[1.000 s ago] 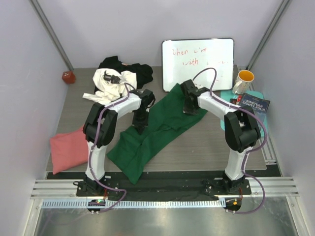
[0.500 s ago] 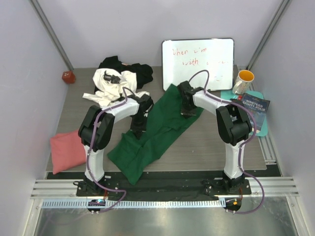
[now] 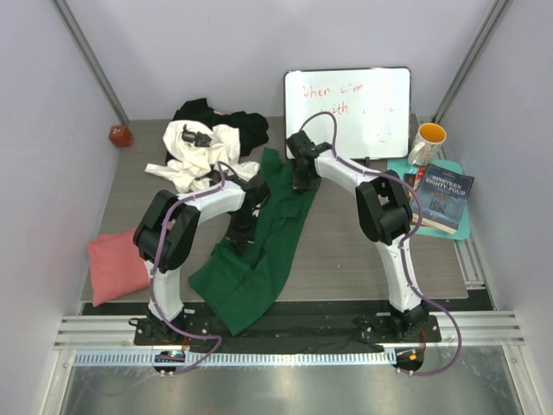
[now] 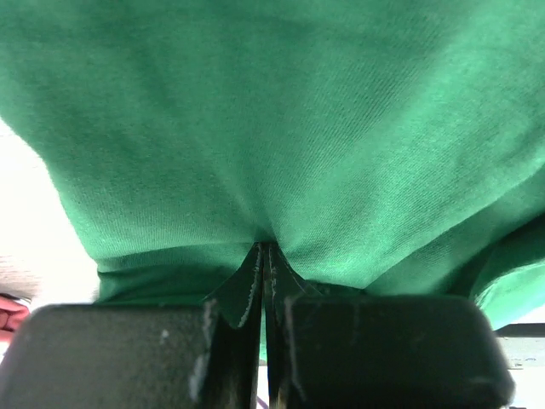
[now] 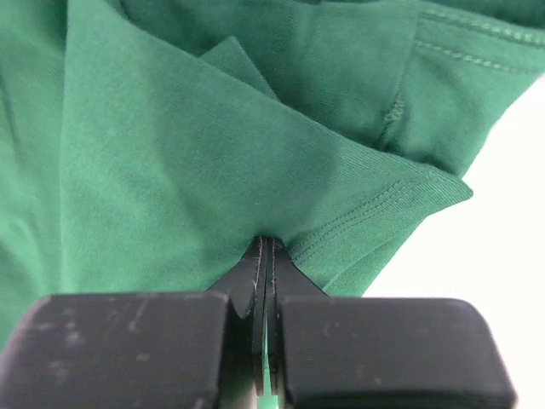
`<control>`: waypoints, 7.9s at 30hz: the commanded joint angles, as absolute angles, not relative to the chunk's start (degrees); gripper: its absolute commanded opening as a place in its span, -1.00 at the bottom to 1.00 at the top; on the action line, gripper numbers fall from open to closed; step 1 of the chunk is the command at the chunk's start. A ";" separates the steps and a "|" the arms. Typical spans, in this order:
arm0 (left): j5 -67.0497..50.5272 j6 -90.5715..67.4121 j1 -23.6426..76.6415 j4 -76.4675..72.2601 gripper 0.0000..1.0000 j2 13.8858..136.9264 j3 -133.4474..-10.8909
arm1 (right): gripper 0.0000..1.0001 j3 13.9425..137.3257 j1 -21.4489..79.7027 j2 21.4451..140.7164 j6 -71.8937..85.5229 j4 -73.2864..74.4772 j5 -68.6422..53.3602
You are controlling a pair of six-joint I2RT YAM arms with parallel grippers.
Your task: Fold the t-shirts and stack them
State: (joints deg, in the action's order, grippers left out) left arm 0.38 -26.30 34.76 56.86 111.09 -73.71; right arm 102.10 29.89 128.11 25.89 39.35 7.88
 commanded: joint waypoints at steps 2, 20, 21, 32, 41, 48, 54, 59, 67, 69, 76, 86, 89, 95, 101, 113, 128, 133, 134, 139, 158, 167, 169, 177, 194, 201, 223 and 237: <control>1.84 -25.93 35.16 57.04 -0.99 112.32 -71.89 | -0.98 109.49 30.76 136.48 23.82 39.02 3.69; 0.26 -27.77 35.16 56.86 -1.00 114.35 -78.22 | -0.98 116.10 26.72 140.01 24.08 42.89 5.10; 0.26 -27.77 35.16 56.78 -0.99 114.35 -78.48 | -0.98 116.02 25.85 139.92 24.08 42.89 4.92; -4.48 -27.52 35.68 56.25 -0.99 114.70 -81.12 | -0.98 124.19 20.57 143.70 22.76 45.35 3.87; -7.12 -26.63 39.10 56.77 -0.99 117.51 -84.37 | -0.98 122.96 18.46 143.17 21.27 46.84 5.18; -8.26 -28.65 42.45 56.51 -1.00 119.71 -86.75 | -0.88 123.57 17.67 142.47 20.30 46.85 5.01; -7.91 -31.73 45.09 55.37 -0.99 120.94 -86.75 | -0.57 122.35 17.67 140.10 19.86 46.76 2.56; -6.16 -32.70 45.26 57.30 -0.80 118.83 -88.50 | -0.42 119.89 17.67 133.71 19.34 46.67 1.67; -1.76 -31.82 45.09 64.07 -0.42 114.70 -98.78 | -0.26 117.25 17.67 122.00 19.25 46.58 -1.49; -0.53 -31.73 44.65 65.56 -0.42 114.08 -102.19 | -0.26 116.81 17.75 118.68 19.25 47.02 -2.02; 1.32 -31.82 36.31 64.26 -0.34 103.82 -96.27 | -0.20 87.46 17.67 96.36 26.62 35.65 -12.45; -12.54 -31.64 29.09 54.41 -0.07 85.97 -66.02 | -0.09 47.66 25.39 63.47 42.18 26.19 -23.56; -16.95 -31.90 29.09 51.95 -0.03 86.04 -61.98 | -0.10 44.05 31.62 61.44 45.52 26.02 -21.62; -19.42 -31.90 29.09 49.75 0.02 84.99 -56.96 | -0.06 36.14 38.05 56.43 52.90 22.59 -18.55; -21.00 -31.03 29.09 48.61 0.03 86.83 -53.88 | -0.04 31.38 41.39 53.00 55.72 24.78 -15.39; -24.25 -30.15 29.09 47.99 0.03 87.98 -52.30 | -0.01 24.18 51.32 50.98 62.57 27.95 -10.55; -19.16 -28.83 29.09 54.84 0.02 84.47 -55.37 | 0.11 19.95 54.32 52.64 65.04 20.75 -11.07; -22.49 -27.86 29.09 54.93 0.02 84.45 -55.64 | 0.12 18.28 54.49 54.66 65.74 16.53 -11.69; -22.93 -27.69 29.09 54.67 0.02 84.90 -55.55 | 0.12 18.28 54.49 55.97 65.74 16.35 -11.69; -23.82 -27.60 29.09 53.44 0.02 87.45 -54.32 | 0.13 19.59 54.58 59.32 64.43 15.82 -10.99; -25.49 -28.92 31.90 50.98 -0.02 94.92 -52.82 | 0.05 19.86 55.55 67.93 65.04 6.51 -13.18; -26.45 -31.81 36.30 50.45 -0.99 99.57 -51.07 | -0.83 22.06 56.95 70.31 64.43 9.04 -12.66; -26.54 -32.34 36.39 50.45 -0.99 99.49 -50.45 | -0.92 23.02 57.04 69.96 64.16 10.80 -12.48; -27.16 -34.19 36.47 51.06 -0.99 97.65 -48.96 | -0.98 27.68 57.22 63.90 62.23 23.37 -10.55; -36.21 -37.27 36.83 52.20 -0.99 91.77 -49.13 | -0.98 29.09 57.22 63.54 60.91 29.97 -10.55; -36.73 -38.23 37.09 54.67 -0.99 90.18 -49.57 | -0.97 28.92 57.22 62.49 61.00 31.11 -10.55; -37.09 -40.78 37.62 49.14 -1.00 89.91 -44.47 | -0.25 26.02 56.78 58.36 63.97 22.62 -14.32; -37.88 -40.34 37.62 51.41 -1.00 87.89 -50.97 | -0.98 27.51 56.69 52.39 65.83 24.34 -11.17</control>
State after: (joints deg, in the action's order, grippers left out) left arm -35.99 -40.29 37.41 49.80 90.85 -46.70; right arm 23.40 56.77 54.85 65.10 23.44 -12.86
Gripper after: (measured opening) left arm 0.005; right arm 0.025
